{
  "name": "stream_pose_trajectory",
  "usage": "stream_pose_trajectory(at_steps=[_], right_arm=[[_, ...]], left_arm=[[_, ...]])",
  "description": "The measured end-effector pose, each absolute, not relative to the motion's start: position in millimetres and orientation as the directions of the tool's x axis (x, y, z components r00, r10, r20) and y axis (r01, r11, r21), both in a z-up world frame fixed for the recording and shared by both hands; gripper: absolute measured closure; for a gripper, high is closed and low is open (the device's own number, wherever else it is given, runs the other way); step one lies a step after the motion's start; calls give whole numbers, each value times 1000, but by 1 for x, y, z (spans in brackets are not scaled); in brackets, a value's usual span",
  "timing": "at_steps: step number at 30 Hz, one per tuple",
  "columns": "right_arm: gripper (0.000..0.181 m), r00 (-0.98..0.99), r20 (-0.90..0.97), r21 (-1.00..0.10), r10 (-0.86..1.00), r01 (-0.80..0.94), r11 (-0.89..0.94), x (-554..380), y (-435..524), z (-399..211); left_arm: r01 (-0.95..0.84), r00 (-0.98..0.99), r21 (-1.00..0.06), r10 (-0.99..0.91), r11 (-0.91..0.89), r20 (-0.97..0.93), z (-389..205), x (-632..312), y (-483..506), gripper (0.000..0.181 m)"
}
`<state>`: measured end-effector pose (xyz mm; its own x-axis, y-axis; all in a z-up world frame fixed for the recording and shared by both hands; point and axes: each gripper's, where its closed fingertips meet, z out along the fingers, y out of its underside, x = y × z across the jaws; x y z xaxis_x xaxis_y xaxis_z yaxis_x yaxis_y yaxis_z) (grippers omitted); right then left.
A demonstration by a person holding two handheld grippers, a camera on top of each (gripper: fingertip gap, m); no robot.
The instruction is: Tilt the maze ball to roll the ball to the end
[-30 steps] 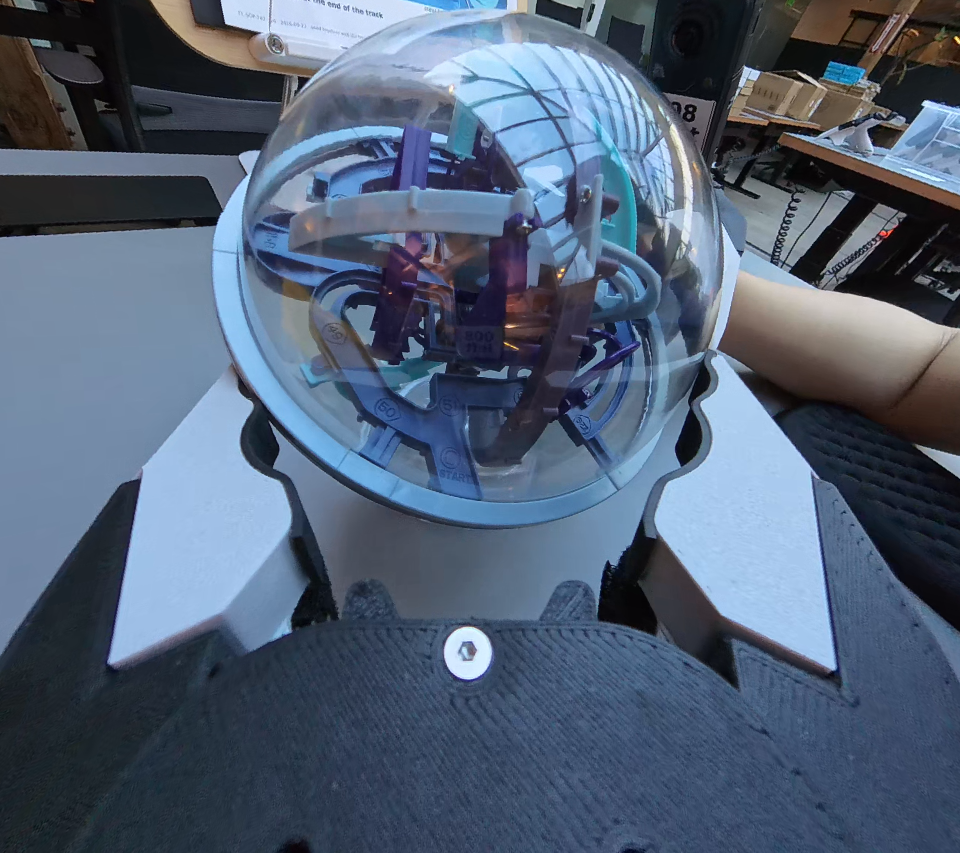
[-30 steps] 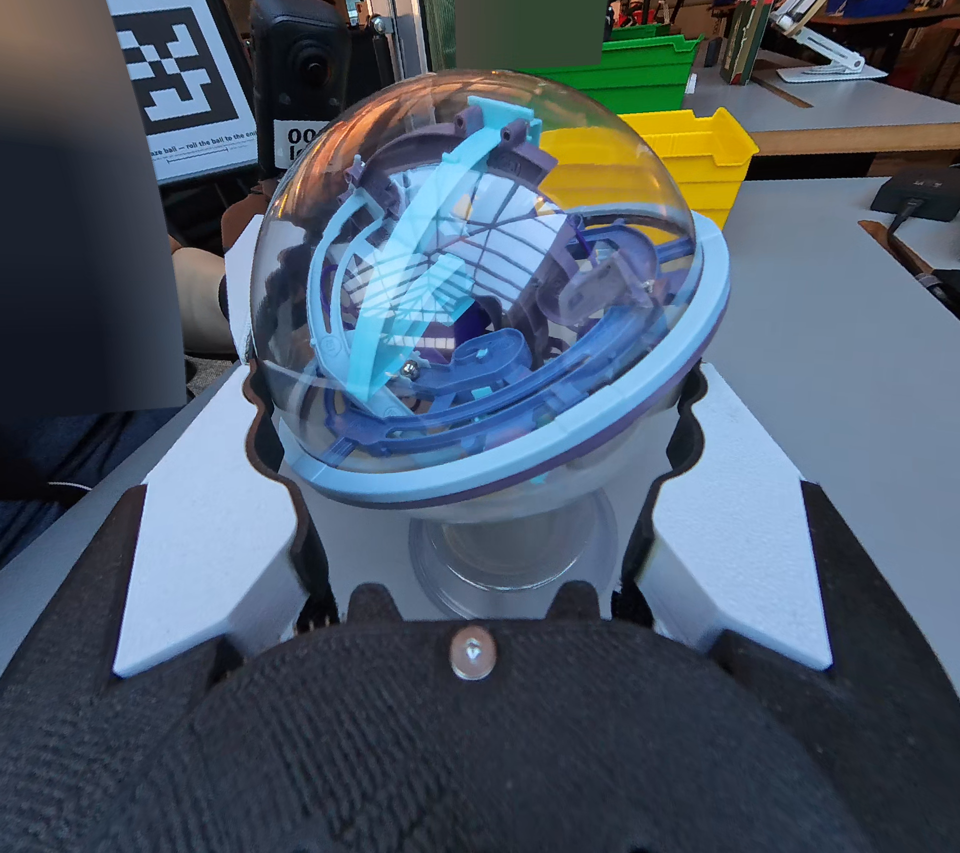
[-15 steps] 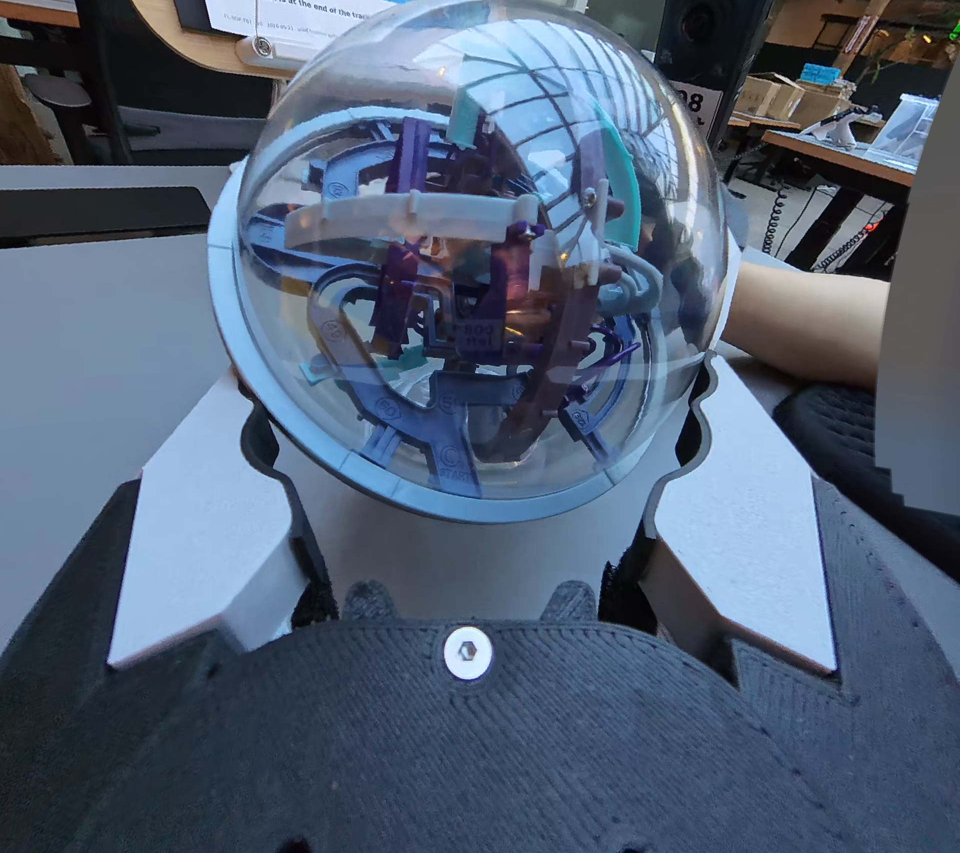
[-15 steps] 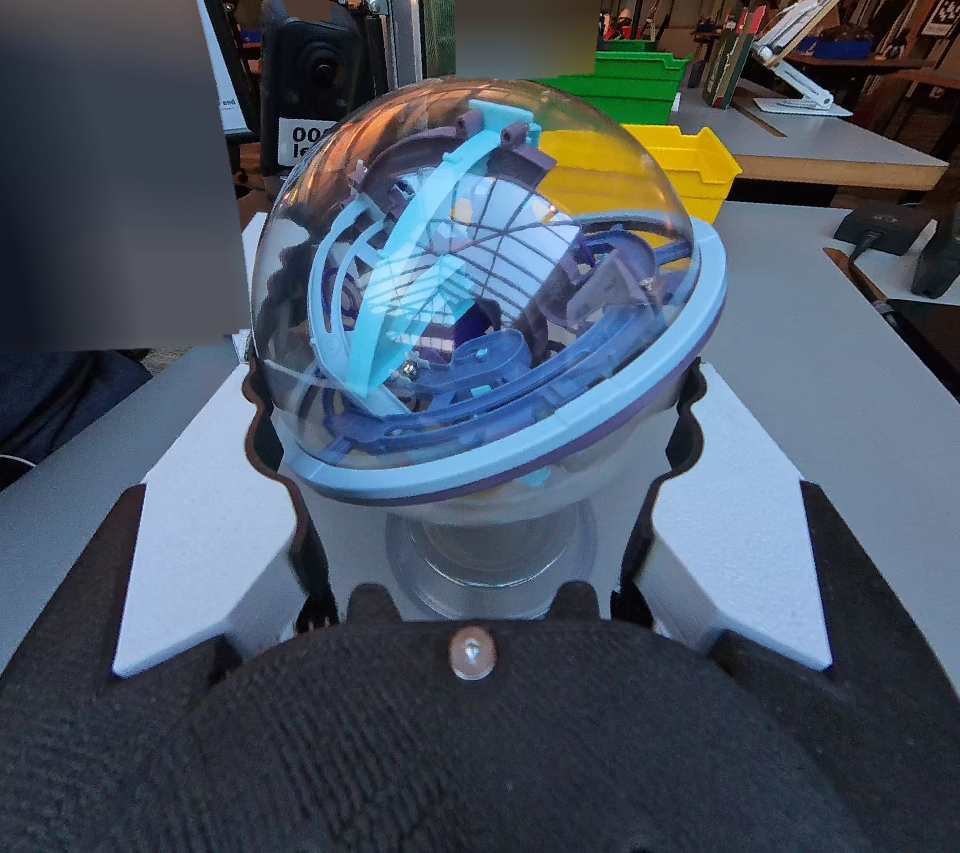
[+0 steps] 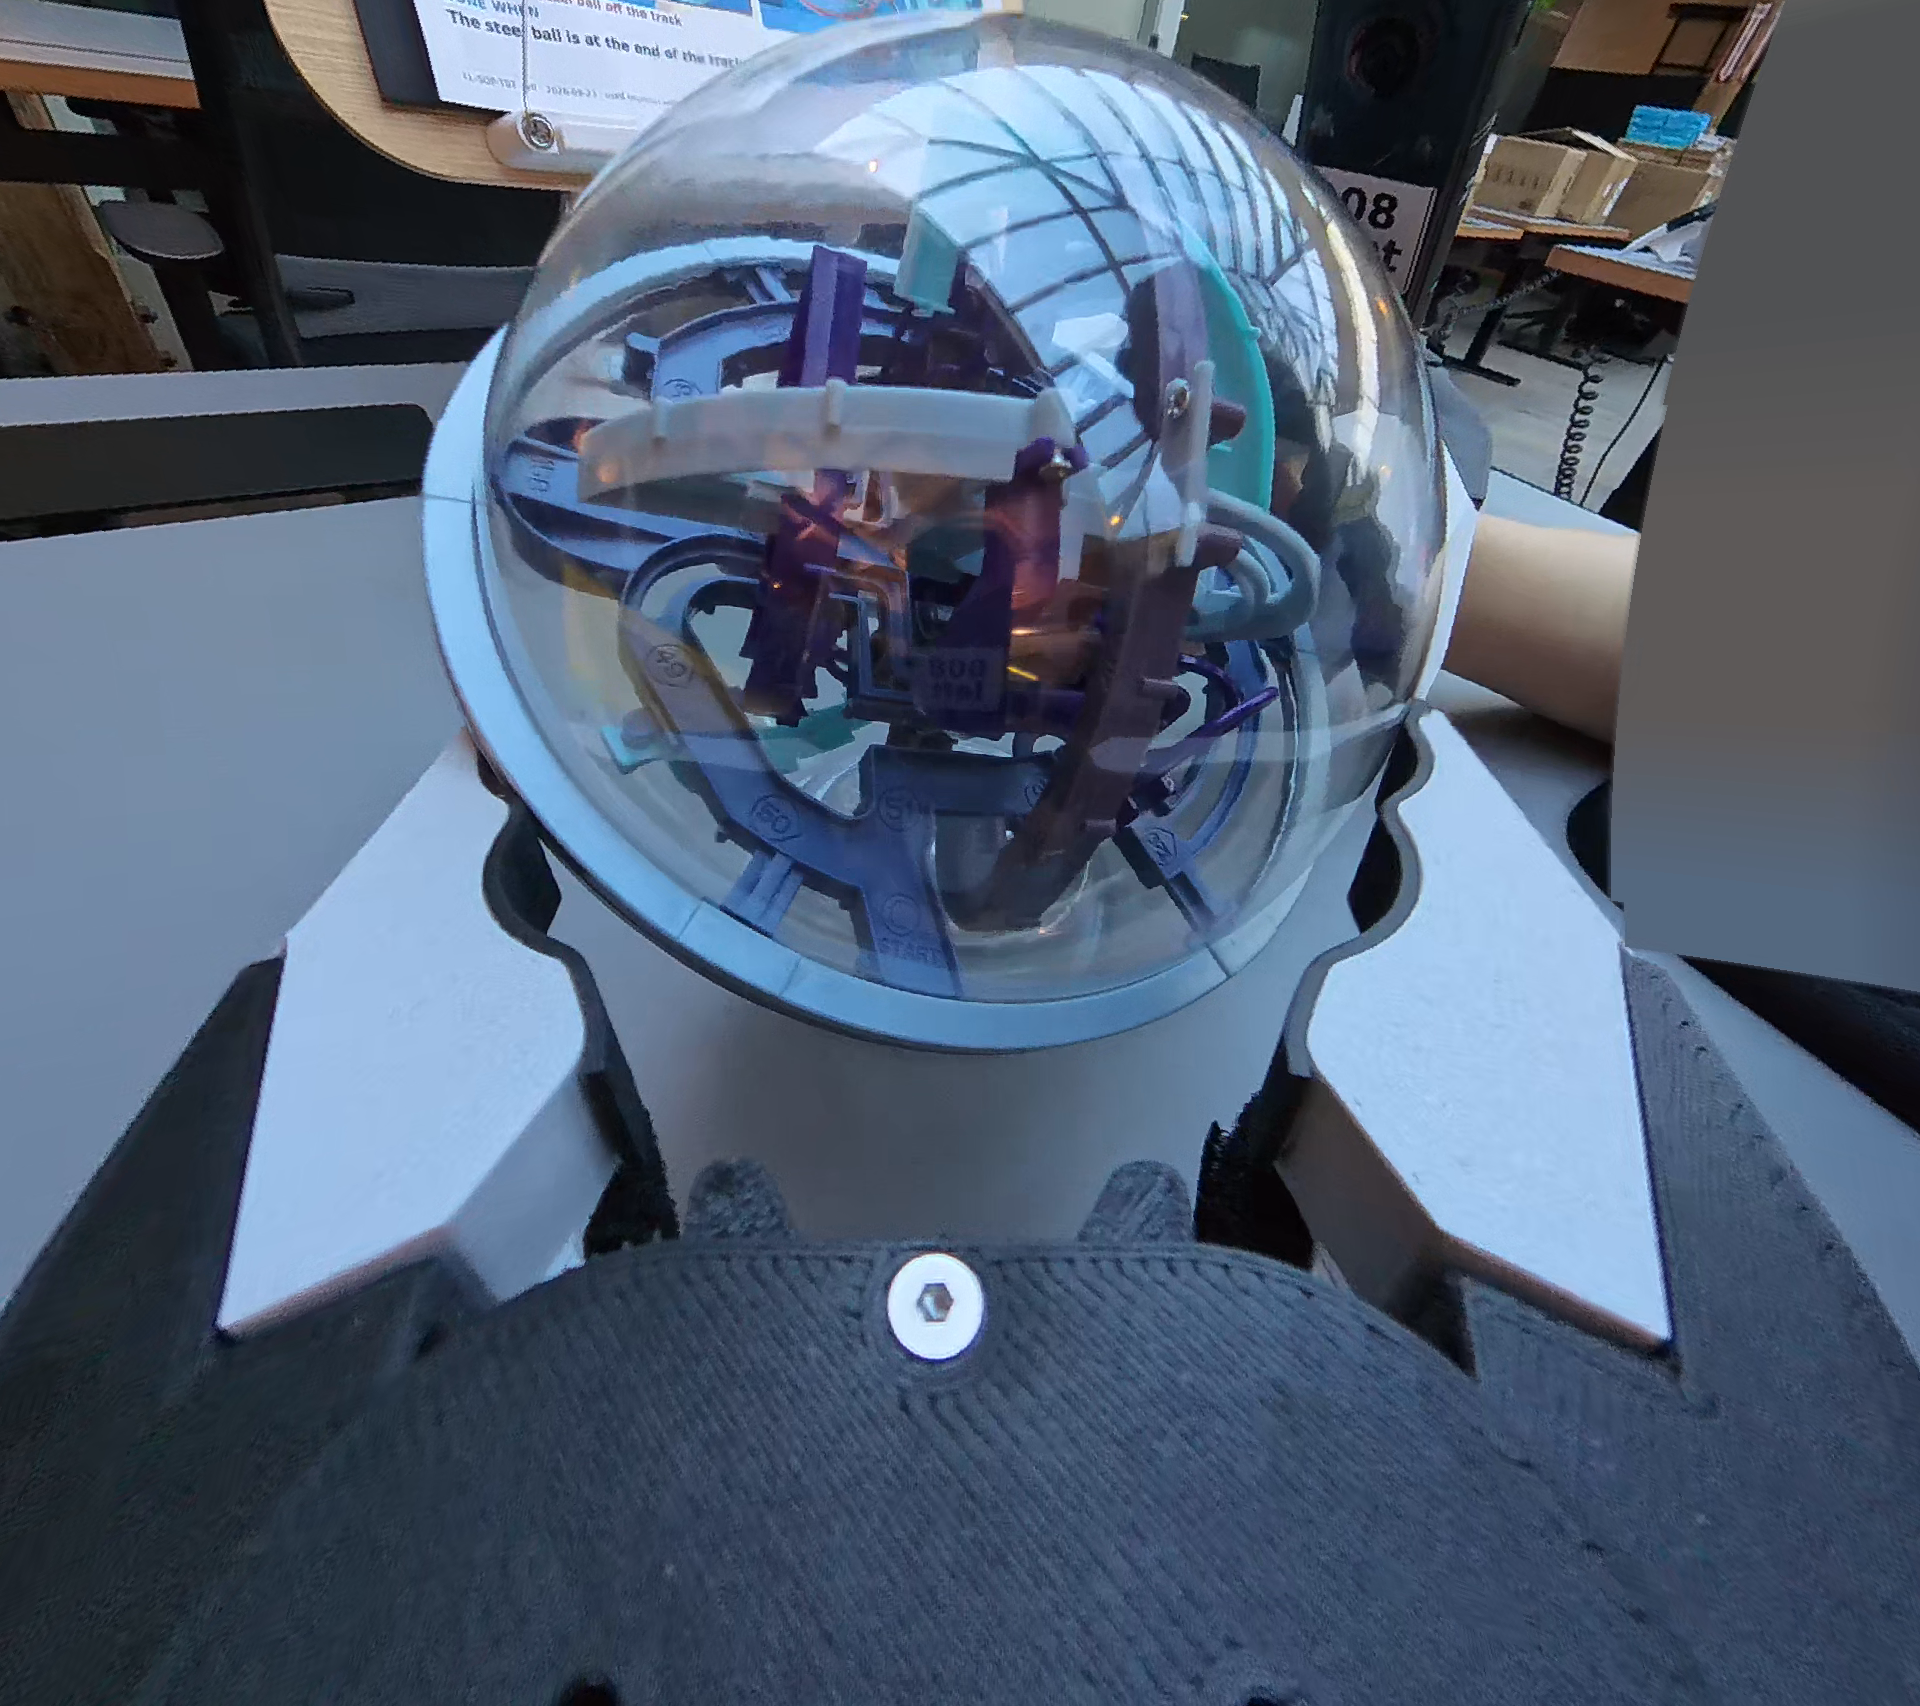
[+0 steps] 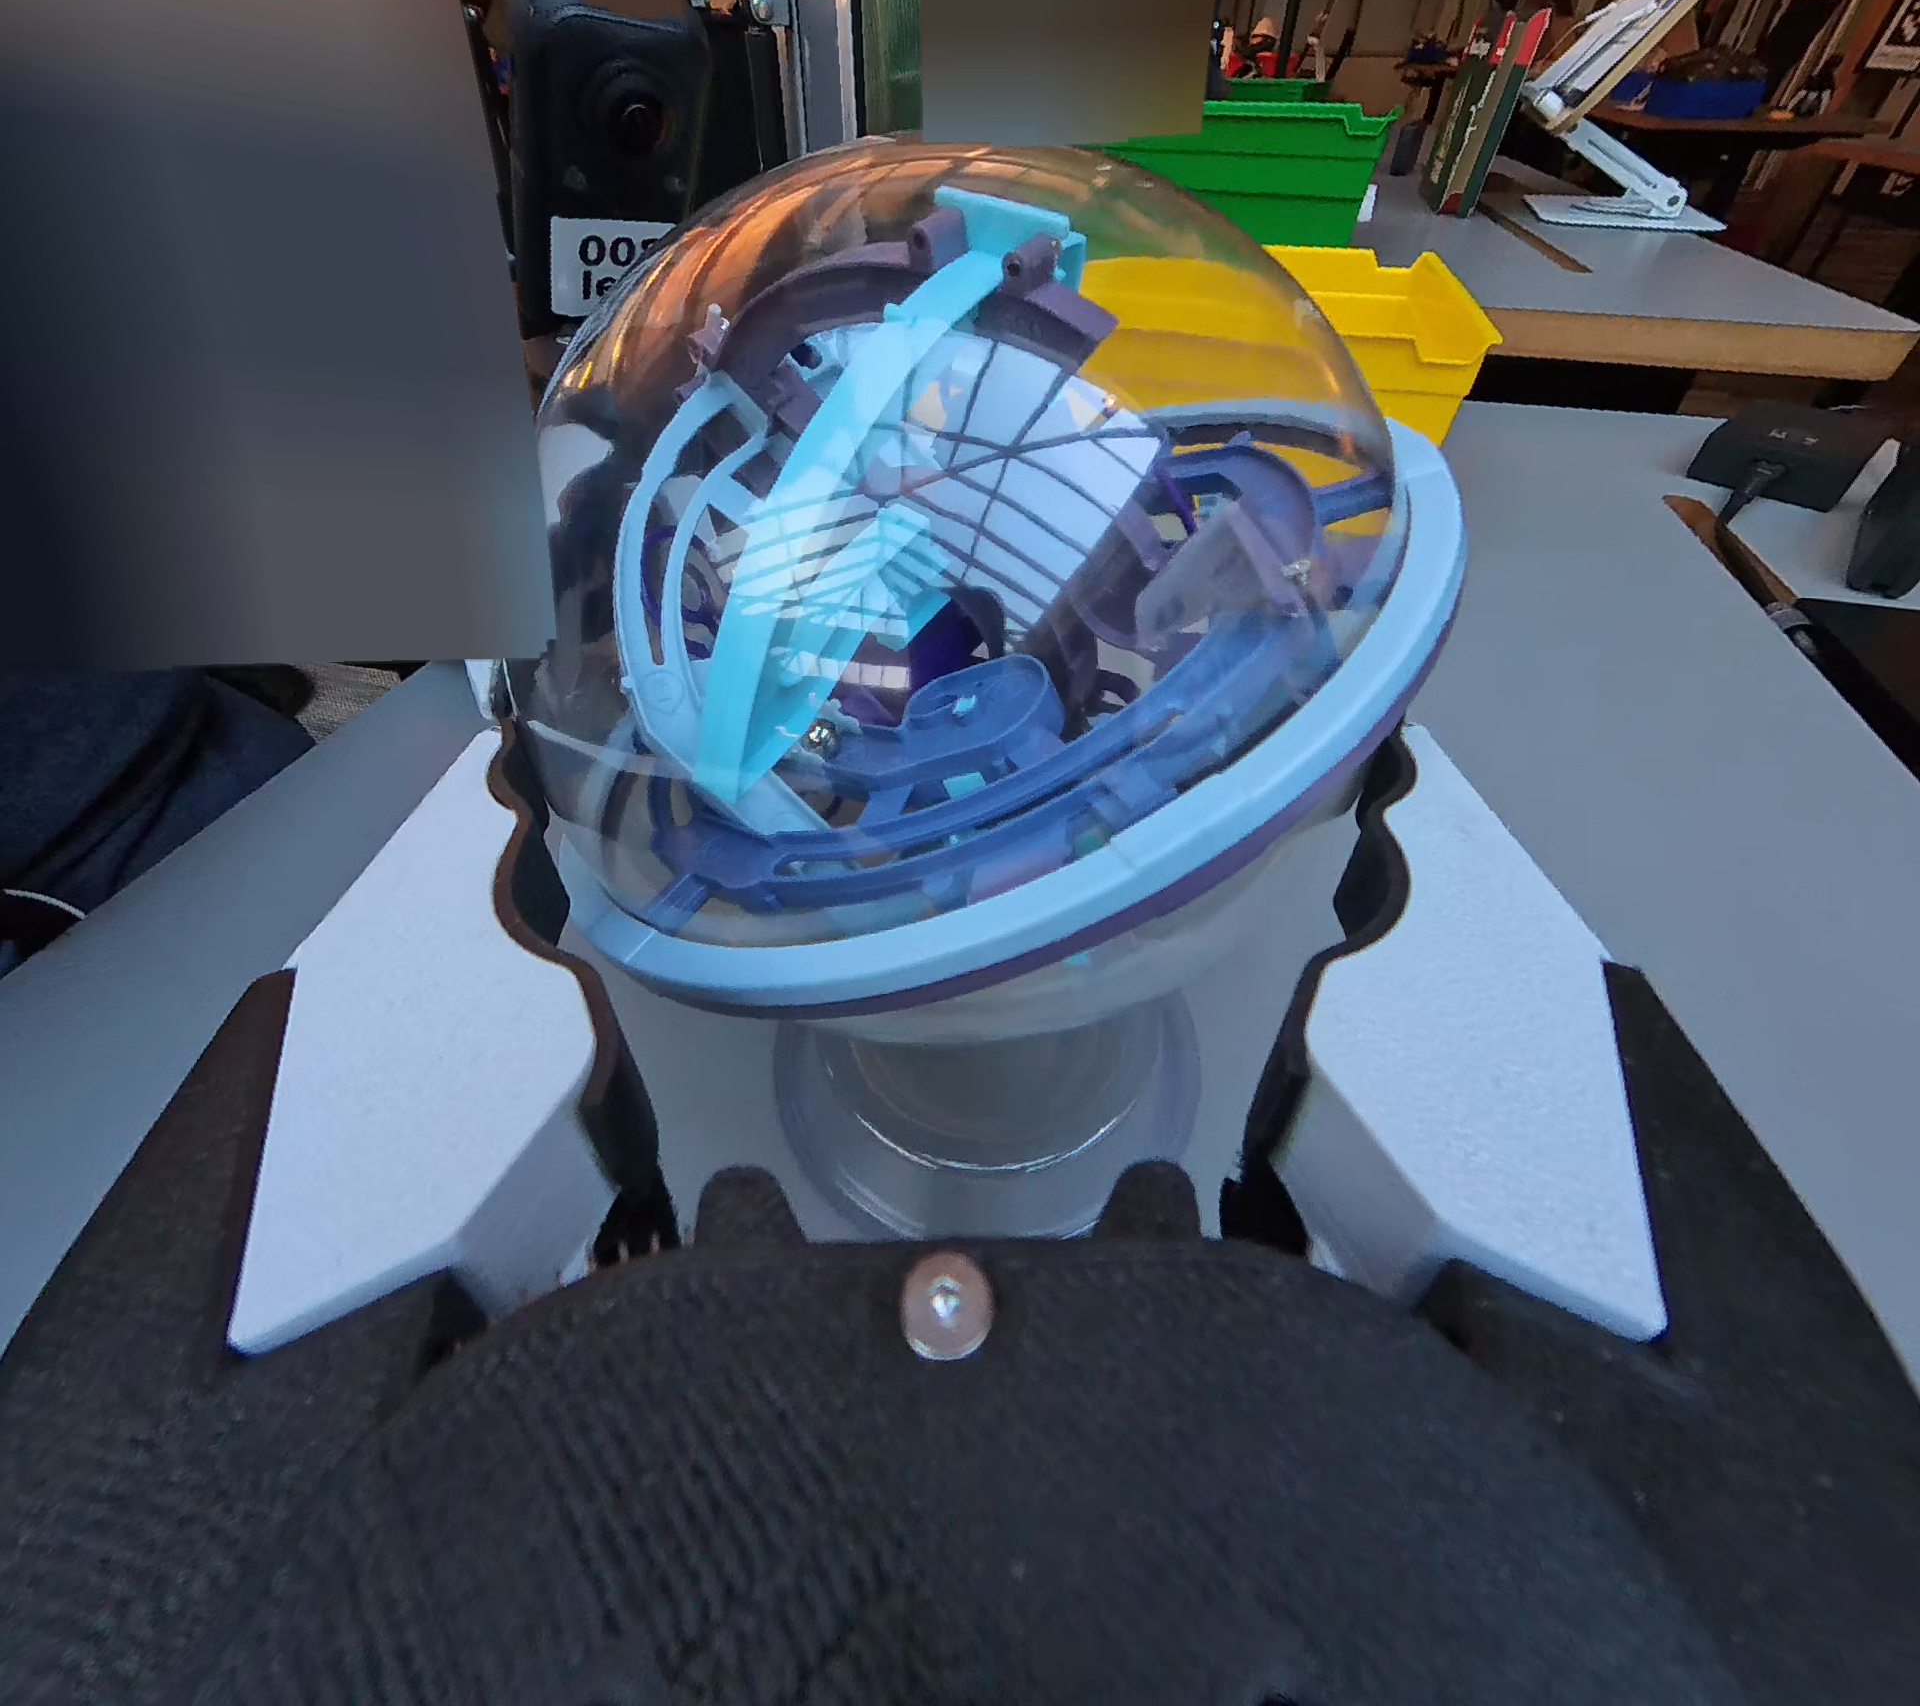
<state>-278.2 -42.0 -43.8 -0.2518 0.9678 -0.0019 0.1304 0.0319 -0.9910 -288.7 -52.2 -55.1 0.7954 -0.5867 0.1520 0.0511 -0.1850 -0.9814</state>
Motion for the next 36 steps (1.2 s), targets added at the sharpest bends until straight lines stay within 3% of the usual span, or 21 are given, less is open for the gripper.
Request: stream_pose_trajectory(at_steps=[9, 36], right_arm=[[29, -252, -46, -985, 967, 170, -3, -279, -39, -53], [29, -245, -94, -983, 965, 176, -51, -281, -36, -51]], left_arm=[[129, 766, -959, -588, -253, 258, -58, -291, -51, 30], [61, 781, -968, -592, -244, 198, -46, -293, -48, 31]])
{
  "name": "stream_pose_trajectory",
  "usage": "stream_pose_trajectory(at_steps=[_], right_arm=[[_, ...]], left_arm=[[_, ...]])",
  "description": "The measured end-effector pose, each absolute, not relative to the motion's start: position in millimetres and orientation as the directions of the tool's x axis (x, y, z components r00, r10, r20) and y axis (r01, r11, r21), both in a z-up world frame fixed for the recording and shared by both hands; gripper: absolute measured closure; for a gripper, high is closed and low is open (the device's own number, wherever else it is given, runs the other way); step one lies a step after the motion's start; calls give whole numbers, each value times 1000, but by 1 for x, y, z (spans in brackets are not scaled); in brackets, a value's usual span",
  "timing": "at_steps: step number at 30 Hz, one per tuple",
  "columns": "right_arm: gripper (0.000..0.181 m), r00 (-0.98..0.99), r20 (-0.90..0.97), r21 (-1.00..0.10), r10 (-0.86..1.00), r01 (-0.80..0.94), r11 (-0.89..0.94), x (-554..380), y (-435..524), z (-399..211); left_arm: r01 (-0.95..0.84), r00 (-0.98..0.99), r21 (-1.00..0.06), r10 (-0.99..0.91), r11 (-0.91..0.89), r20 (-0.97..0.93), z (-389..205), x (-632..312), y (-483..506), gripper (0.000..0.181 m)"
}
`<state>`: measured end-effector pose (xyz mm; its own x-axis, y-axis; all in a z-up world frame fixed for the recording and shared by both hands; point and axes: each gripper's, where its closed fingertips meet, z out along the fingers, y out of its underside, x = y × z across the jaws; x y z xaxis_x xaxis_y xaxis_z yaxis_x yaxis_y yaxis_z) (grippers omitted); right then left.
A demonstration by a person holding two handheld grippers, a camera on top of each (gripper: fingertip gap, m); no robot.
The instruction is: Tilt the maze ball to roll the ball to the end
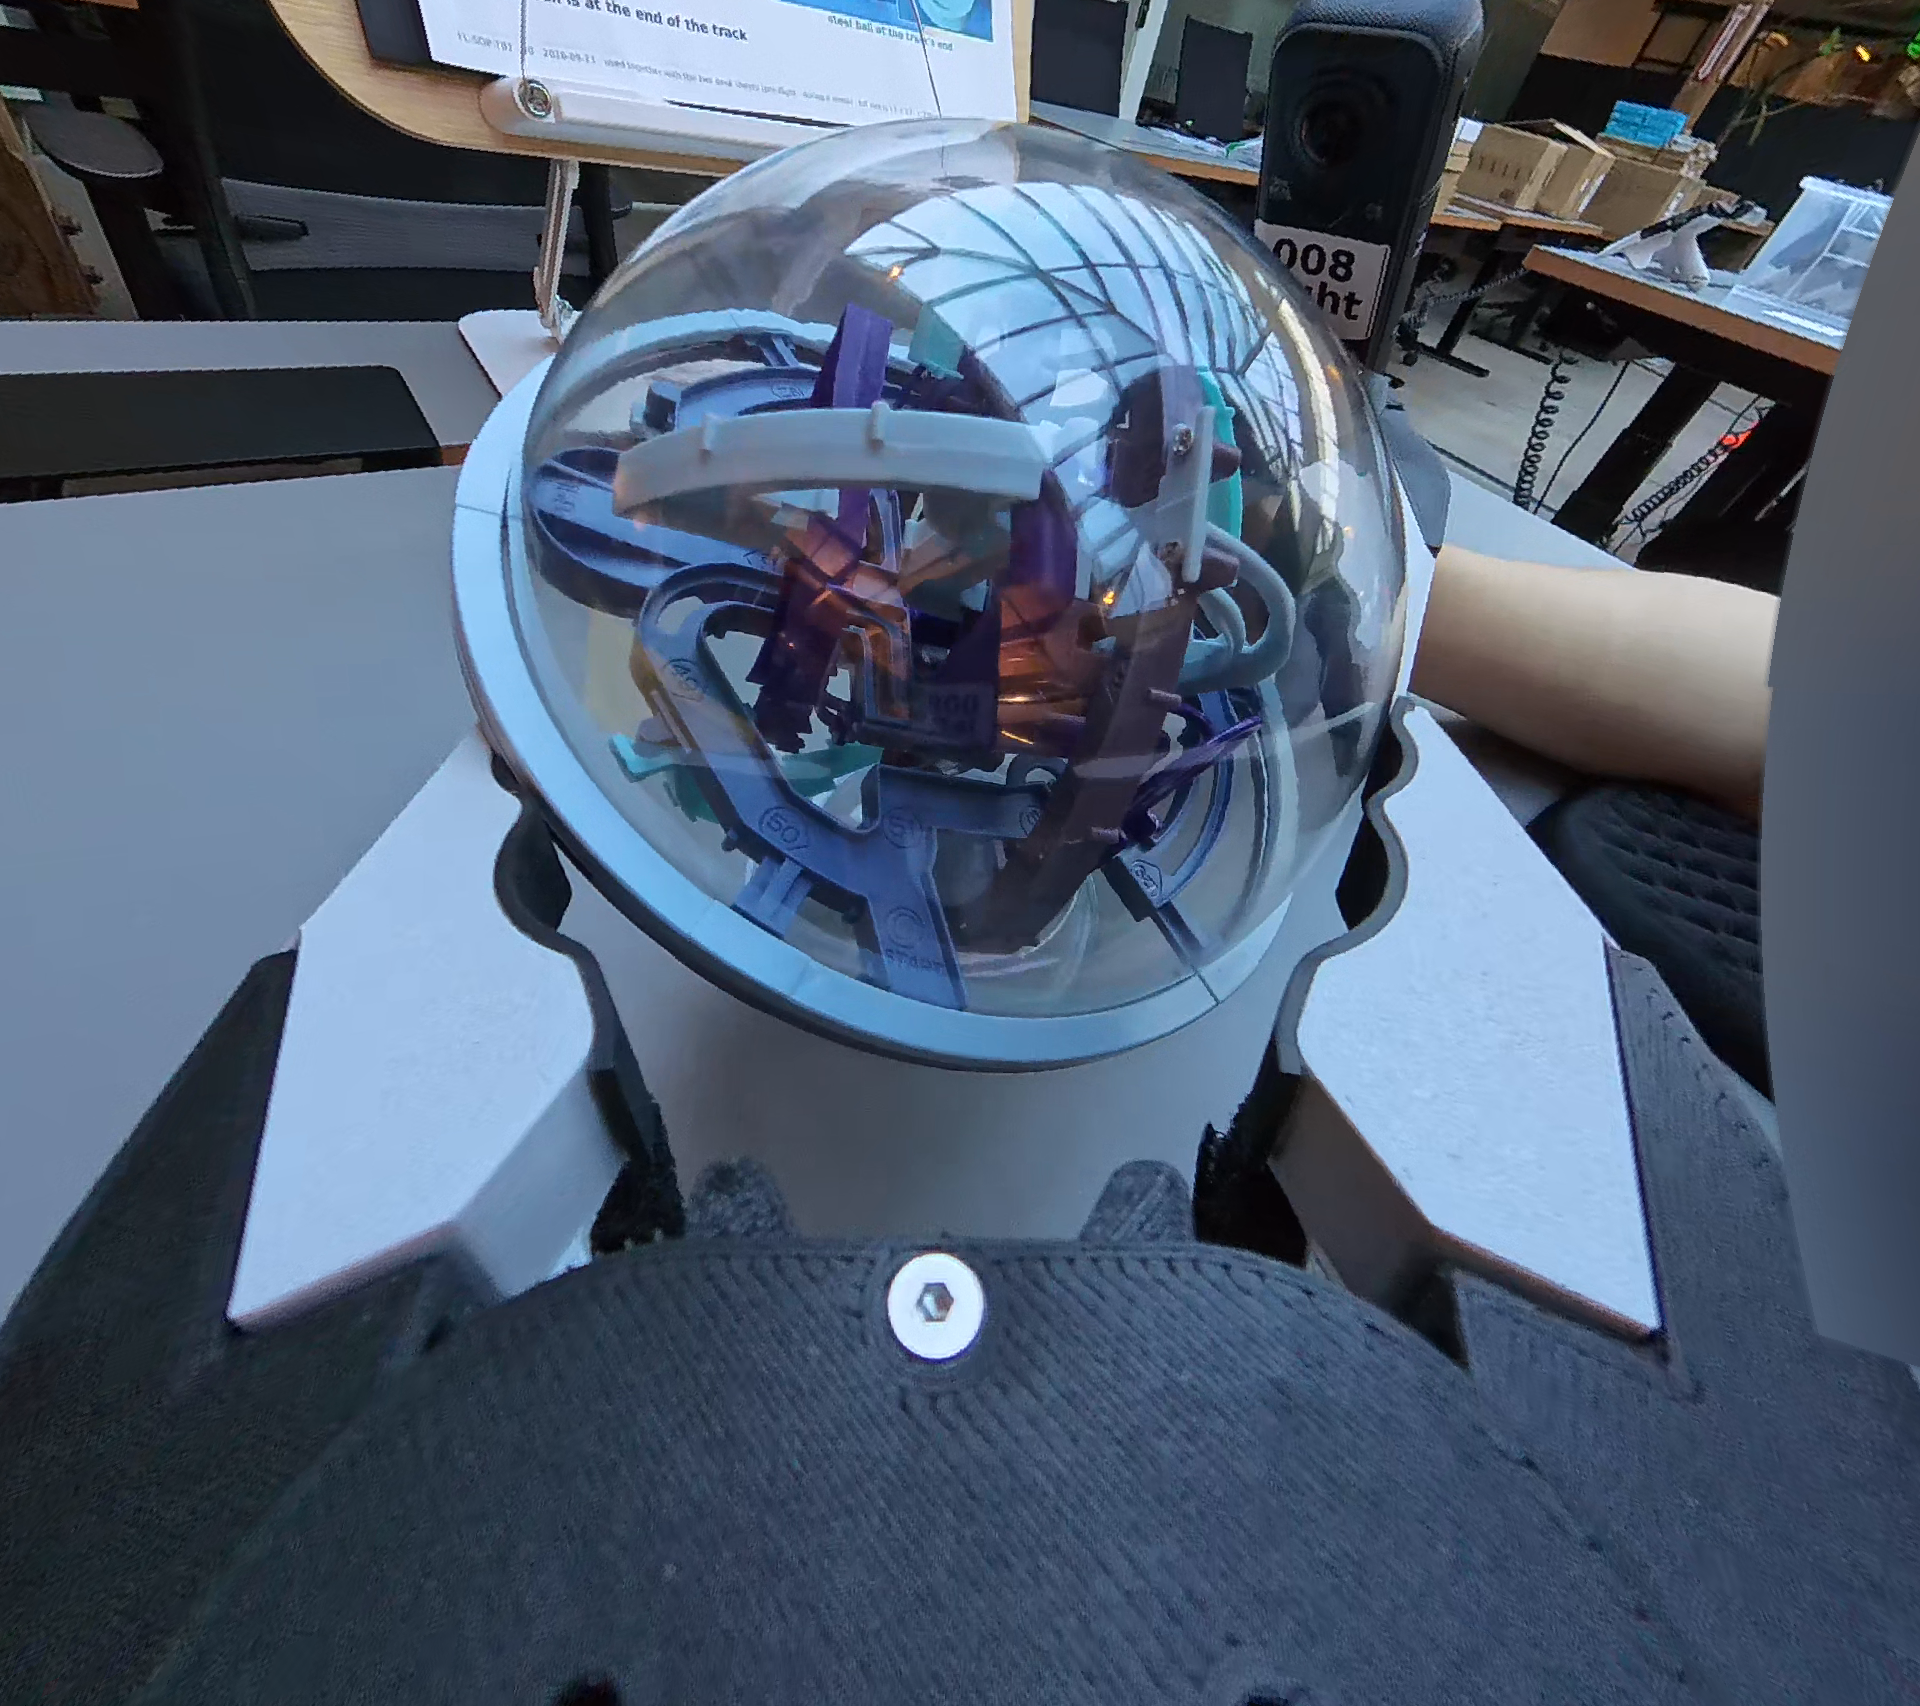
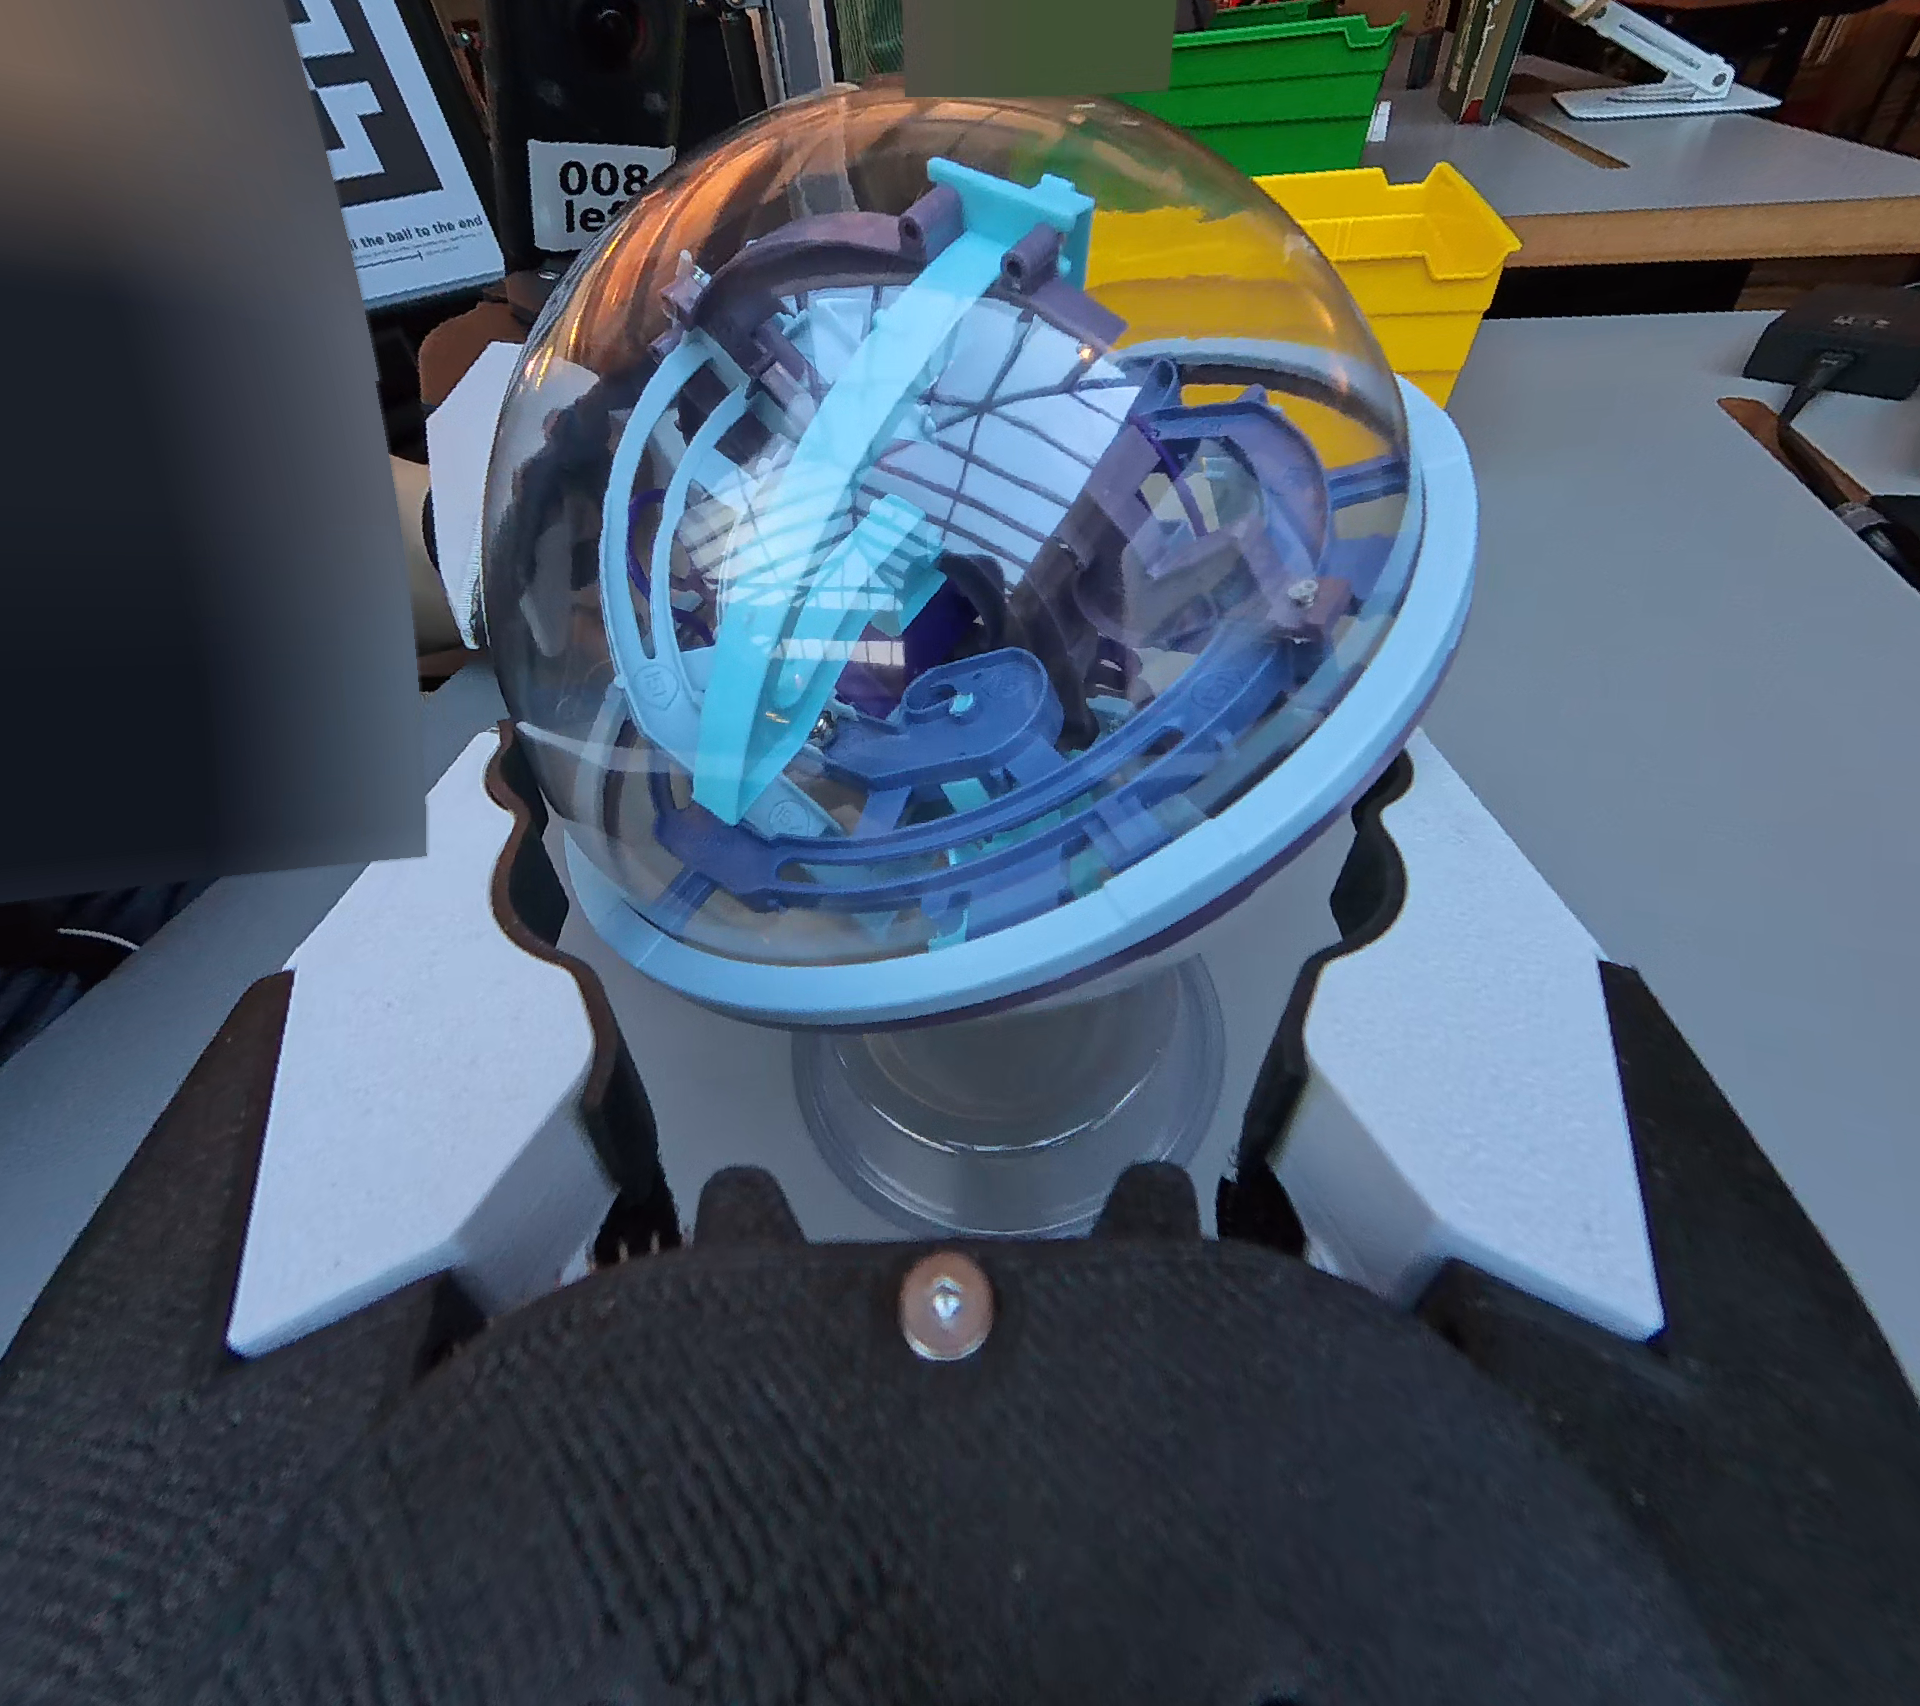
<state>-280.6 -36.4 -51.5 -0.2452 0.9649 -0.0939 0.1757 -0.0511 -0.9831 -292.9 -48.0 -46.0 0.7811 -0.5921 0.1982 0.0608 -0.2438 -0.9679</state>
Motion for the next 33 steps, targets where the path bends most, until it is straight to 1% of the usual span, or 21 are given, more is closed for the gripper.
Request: stream_pose_trajectory(at_steps=[5, 9, 14, 19, 27, 33], right_arm=[[29, -248, -90, -983, 964, 176, -47, -280, -37, -49], [29, -251, -93, -984, 963, 173, -50, -279, -37, -48], [29, -253, -90, -983, 963, 179, -45, -279, -38, -48], [29, -257, -94, -980, 962, 194, -44, -279, -39, -52], [29, -251, -75, -985, 965, 171, -32, -279, -39, -46], [29, -244, -90, -981, 966, 191, -43, -279, -39, -44]], left_arm=[[22, 789, -970, -592, -241, 165, -49, -292, -49, 30], [-50, 808, -974, -582, -220, 90, -54, -290, -48, 26], [-81, 816, -978, -577, -194, 47, -53, -291, -47, 24], [-183, 822, -969, -567, -168, -56, -57, -292, -47, 24], [-161, 825, -974, -563, -156, -46, -58, -291, -47, 24], [-136, 823, -976, -567, -170, -16, -57, -291, -48, 24]])
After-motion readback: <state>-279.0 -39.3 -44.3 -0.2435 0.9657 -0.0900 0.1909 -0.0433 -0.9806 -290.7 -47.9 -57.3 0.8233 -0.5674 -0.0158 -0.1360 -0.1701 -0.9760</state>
